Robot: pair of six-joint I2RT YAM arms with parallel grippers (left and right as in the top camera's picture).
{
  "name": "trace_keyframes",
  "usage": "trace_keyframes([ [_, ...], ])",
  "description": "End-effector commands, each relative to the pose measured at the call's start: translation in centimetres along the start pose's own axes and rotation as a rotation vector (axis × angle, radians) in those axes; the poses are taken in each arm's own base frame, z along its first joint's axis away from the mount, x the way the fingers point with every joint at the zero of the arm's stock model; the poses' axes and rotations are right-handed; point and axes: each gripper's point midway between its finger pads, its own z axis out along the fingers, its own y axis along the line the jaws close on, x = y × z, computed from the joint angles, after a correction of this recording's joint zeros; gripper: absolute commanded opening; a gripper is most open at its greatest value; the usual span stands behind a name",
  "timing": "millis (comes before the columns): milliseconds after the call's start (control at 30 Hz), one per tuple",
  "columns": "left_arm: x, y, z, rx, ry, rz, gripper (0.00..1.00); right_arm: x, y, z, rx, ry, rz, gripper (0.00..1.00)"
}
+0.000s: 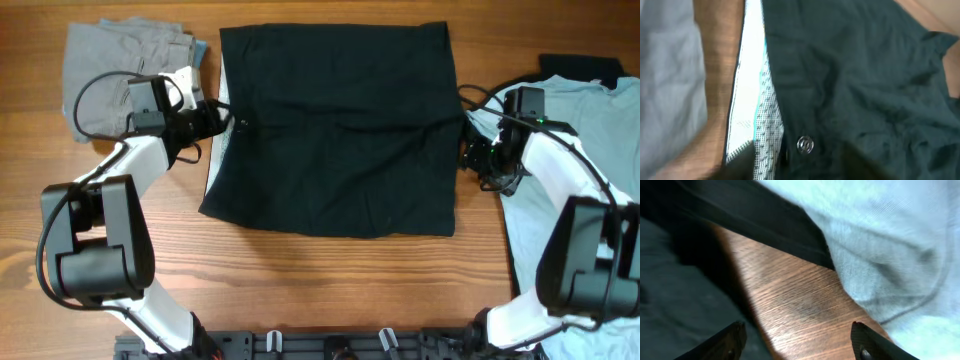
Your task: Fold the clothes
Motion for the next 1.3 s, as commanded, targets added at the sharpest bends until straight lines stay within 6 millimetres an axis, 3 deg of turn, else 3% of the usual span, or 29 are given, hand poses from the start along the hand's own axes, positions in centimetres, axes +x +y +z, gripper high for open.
trace_keyframes([
  [0, 1.1, 1.1, 0.7, -0.031, 0.027, -0.019, 0.71, 1.0, -0.4, 1.9, 0.019, 0.063, -0.002, 0.72],
  [67, 1.6, 1.4, 1.1, -0.035, 0.043, -0.012, 0.73, 1.3, -0.6, 2.6, 0.028, 0.082, 0.0, 0.7],
  [133, 2.1, 1.8, 1.5, -0.038, 0.055, -0.019, 0.73, 1.6, -0.7, 3.0, 0.035, 0.1, 0.002, 0.62],
  [167, 2.3, 2.0, 1.7, -0.04, 0.063, -0.024, 0.73, 1.8, -0.8, 3.3, 0.039, 0.109, 0.005, 0.42],
  [200, 2.6, 2.1, 1.8, -0.041, 0.069, -0.027, 0.73, 1.9, -0.9, 3.6, 0.042, 0.118, 0.006, 0.32],
  [233, 2.8, 2.2, 2.0, -0.043, 0.076, -0.031, 0.73, 2.1, -0.9, 3.9, 0.046, 0.127, 0.006, 0.25],
  [300, 3.0, 2.4, 2.1, -0.044, 0.084, -0.035, 0.73, 2.1, -1.0, 4.1, 0.046, 0.13, -0.006, 0.22],
  [800, 5.2, -0.4, 4.3, 0.005, 0.142, 0.154, 0.64, 2.5, -0.3, 3.9, 0.004, 0.15, -0.07, 0.33],
  [900, 5.2, -0.2, 4.5, 0.007, 0.137, 0.156, 0.52, 2.5, -0.3, 3.9, 0.004, 0.15, -0.07, 0.34],
  [1100, 3.2, -2.4, 4.6, 0.116, 0.057, 0.198, 0.29, 2.5, -0.3, 3.9, 0.004, 0.15, -0.069, 0.38],
  [1167, 3.2, -2.4, 4.6, 0.116, 0.055, 0.199, 0.18, 2.5, -0.3, 3.9, 0.004, 0.149, -0.069, 0.39],
  [1200, 3.1, -2.5, 4.6, 0.116, 0.053, 0.2, 0.04, 2.5, -0.3, 3.9, 0.004, 0.15, -0.07, 0.39],
  [1267, 2.6, -2.5, 4.3, 0.113, 0.039, 0.2, 0.04, 2.5, -0.3, 3.9, 0.004, 0.15, -0.069, 0.4],
])
